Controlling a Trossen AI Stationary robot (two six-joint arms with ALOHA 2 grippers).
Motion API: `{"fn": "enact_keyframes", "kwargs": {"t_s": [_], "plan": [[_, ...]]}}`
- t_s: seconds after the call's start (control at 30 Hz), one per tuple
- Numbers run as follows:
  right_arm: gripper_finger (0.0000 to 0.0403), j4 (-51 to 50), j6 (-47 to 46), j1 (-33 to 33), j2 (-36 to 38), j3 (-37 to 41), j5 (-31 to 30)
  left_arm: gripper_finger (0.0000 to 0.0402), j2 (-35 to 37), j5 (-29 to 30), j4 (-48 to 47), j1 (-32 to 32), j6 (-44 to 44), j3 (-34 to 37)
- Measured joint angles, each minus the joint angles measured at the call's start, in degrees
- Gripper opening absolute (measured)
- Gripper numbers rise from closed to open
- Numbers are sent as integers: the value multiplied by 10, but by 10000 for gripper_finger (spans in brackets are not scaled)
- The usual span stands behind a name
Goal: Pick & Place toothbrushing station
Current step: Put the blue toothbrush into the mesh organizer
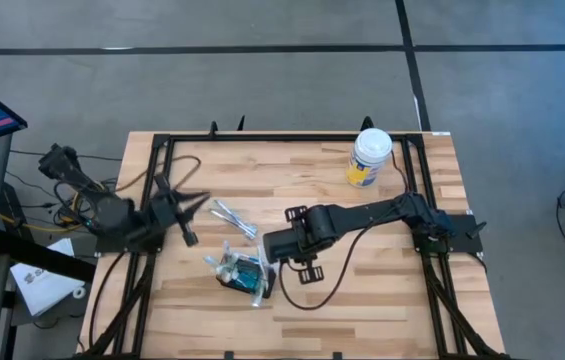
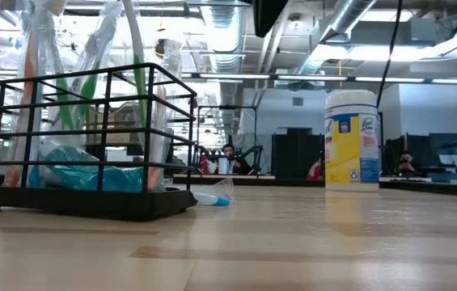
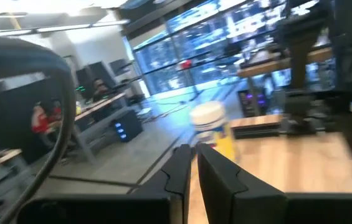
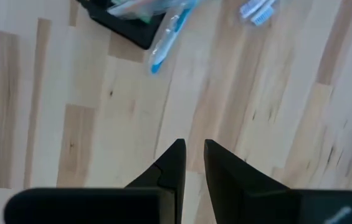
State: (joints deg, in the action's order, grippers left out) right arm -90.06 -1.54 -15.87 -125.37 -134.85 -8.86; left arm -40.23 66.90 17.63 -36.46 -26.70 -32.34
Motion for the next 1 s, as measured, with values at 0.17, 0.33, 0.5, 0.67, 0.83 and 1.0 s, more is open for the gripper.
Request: {"fn": "enact_keyframes", "kwargs": {"t_s": [0.17,0.33,0.5,0.67,0.83,1.0], "plan": [[49,0,-1,17,16,0,0,4,47,-74,-100,74,49,0],[49,1,-11,37,48,0,0,6,53,-169,-224,184,134,0],[49,1,-30,48,71,0,-1,6,28,-306,-301,318,169,0],[49,1,-30,46,78,0,-1,3,-34,-479,-340,445,181,0],[49,1,-30,37,77,2,-1,6,-120,-549,-358,530,178,0],[49,1,-30,28,77,14,-2,7,-209,-611,-359,566,164,0]]}}
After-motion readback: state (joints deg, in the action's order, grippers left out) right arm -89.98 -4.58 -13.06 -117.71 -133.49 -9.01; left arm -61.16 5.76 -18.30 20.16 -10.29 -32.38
